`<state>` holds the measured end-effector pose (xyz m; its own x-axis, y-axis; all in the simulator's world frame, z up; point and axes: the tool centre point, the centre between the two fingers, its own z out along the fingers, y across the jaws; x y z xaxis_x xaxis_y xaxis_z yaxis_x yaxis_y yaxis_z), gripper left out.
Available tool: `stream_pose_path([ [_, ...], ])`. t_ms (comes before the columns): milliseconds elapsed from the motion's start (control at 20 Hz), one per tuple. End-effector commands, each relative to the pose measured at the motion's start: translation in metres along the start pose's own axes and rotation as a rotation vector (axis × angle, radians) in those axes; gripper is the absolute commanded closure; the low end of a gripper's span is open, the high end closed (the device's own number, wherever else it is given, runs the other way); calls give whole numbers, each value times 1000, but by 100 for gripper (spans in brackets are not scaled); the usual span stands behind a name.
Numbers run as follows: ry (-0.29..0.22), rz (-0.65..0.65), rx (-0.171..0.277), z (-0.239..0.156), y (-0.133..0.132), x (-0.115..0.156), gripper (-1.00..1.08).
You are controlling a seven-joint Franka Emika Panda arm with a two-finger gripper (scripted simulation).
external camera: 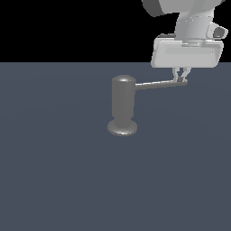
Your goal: Turn on the faucet by rotating a designated handle.
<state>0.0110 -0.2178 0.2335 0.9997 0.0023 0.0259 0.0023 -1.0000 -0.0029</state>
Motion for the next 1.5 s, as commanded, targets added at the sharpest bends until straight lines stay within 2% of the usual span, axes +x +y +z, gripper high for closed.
stream_pose_path([
  [0,0,-10,3,0,-7,5,108],
  [1450,-13,11,0,10,-6,83,108],
])
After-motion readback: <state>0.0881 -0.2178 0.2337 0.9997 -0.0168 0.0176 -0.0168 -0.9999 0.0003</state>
